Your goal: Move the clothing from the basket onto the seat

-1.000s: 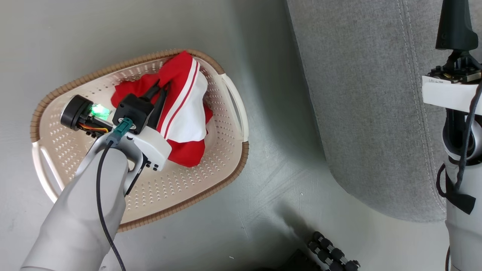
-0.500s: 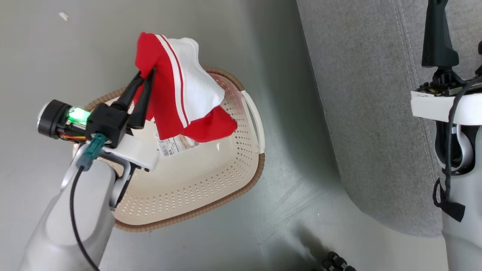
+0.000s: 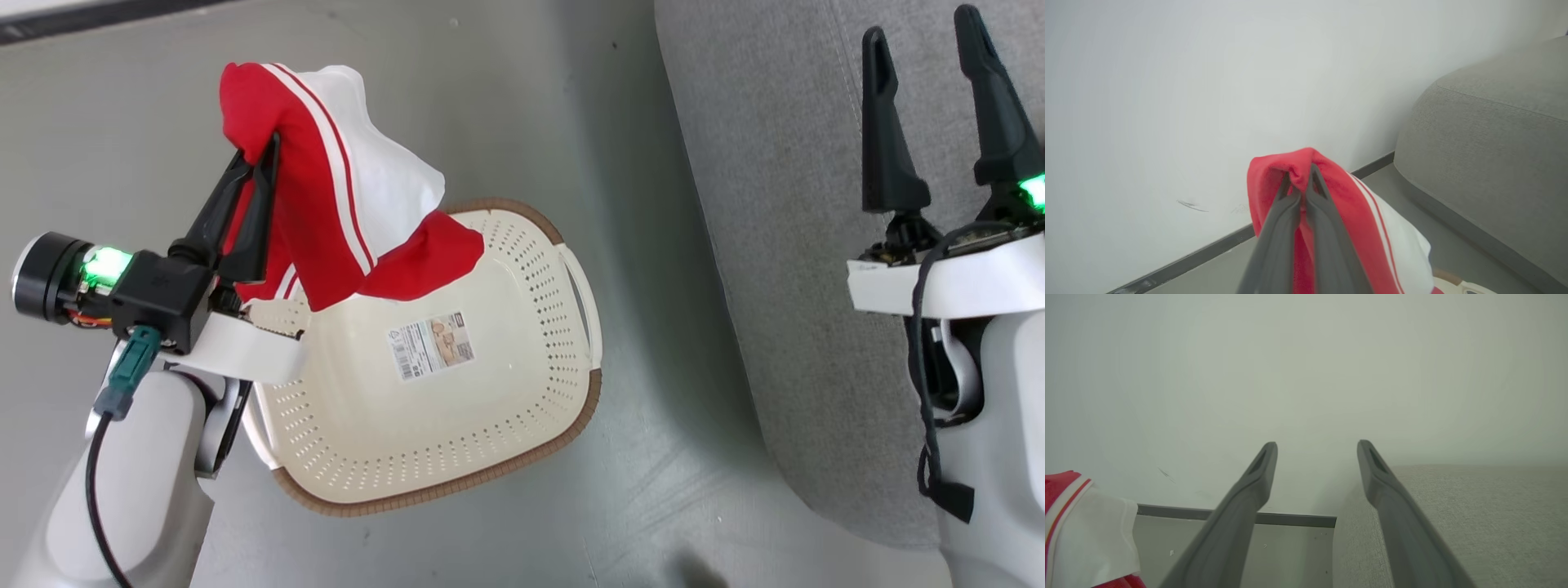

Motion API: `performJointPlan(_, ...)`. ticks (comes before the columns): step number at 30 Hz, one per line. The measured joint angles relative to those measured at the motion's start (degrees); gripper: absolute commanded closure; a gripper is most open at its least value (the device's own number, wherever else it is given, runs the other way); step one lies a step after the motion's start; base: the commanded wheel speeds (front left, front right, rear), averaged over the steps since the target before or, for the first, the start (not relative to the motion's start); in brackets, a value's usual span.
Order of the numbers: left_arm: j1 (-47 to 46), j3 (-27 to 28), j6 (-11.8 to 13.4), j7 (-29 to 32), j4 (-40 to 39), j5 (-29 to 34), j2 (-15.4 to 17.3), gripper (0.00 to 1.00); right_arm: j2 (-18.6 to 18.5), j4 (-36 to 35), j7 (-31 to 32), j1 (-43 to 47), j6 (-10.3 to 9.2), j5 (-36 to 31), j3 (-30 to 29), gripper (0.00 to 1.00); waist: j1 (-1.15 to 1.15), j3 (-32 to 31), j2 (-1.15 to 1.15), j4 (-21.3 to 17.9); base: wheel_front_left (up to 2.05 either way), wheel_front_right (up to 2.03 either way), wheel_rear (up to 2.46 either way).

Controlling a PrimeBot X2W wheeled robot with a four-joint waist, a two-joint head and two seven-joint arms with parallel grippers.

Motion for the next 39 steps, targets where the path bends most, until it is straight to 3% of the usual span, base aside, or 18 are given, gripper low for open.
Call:
performJointPlan(23, 6.47, 1.11, -0.44, 0.0, -8.13, -1.85, 1.93, 1.0, -0.43, 4.59, 0.0, 8.75, 0.0, -1.55, 6.45, 0.0, 0.0, -14.04, 0.0, 5.35, 0.0, 0.0, 0.0)
performJointPlan(39, 6.47, -3.61, -4.22, 3.87, -11.78, -2.2, 2.79, 1.0, -1.9, 9.7, 0.01, 13.86, 0.01, 0.04, 24.52, 0.0, 0.0, -24.85, 0.0, 8.49, 0.0, 0.0, 0.0)
